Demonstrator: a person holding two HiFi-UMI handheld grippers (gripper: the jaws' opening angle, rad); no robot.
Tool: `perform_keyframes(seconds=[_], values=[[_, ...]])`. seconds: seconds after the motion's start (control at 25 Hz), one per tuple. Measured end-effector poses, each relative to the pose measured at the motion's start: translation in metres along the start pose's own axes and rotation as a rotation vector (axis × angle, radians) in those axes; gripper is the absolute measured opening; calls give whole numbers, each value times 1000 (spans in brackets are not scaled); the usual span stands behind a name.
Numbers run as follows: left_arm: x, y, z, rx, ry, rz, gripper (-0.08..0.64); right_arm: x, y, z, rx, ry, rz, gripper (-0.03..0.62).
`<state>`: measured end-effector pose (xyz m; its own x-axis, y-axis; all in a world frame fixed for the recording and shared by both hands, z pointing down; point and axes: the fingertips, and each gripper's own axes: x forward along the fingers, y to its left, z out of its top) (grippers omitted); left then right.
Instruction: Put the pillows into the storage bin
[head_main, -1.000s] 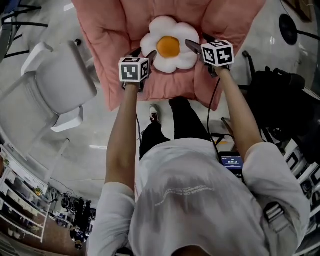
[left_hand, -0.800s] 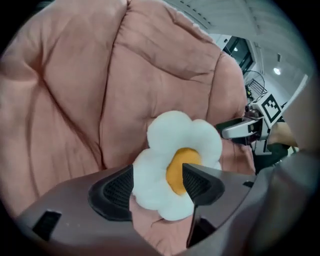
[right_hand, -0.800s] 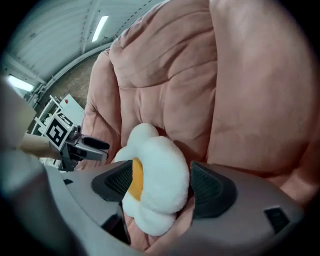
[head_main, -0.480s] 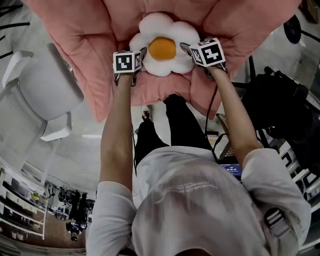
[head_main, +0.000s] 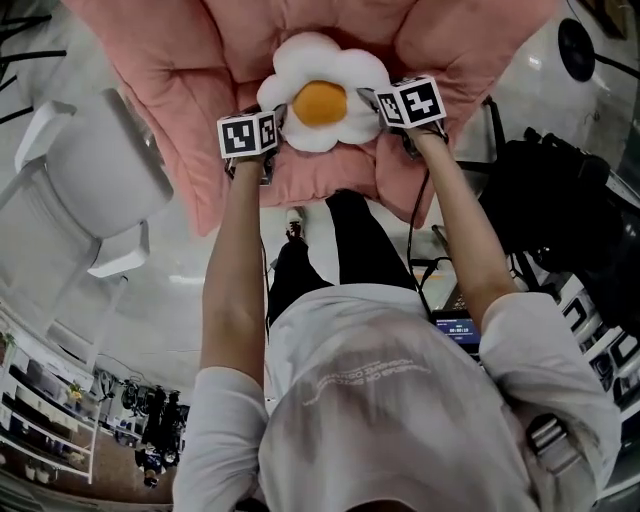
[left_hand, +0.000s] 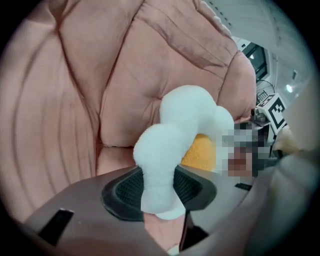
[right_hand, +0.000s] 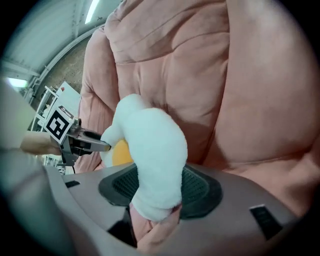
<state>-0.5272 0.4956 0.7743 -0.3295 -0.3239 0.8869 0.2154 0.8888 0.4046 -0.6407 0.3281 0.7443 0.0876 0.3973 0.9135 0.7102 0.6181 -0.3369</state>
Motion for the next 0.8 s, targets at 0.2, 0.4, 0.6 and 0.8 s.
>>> perform_keyframes(seconds=[0.2,0.4,0.6,0.8], values=[[-53,-27,-1,-28,-67,-53,178,-48,25,-7,0,-53,33,242],[-117,-52,18,-19,-182,-105,175,-106,52,7,-20,-171,57,238],[-179,-79,22,22,-299,-127,158,-162,82,11,-66,-294,74,241],[-241,-109,23,108,-416,-174,150,-225,112,12,-114,-431,39,241]])
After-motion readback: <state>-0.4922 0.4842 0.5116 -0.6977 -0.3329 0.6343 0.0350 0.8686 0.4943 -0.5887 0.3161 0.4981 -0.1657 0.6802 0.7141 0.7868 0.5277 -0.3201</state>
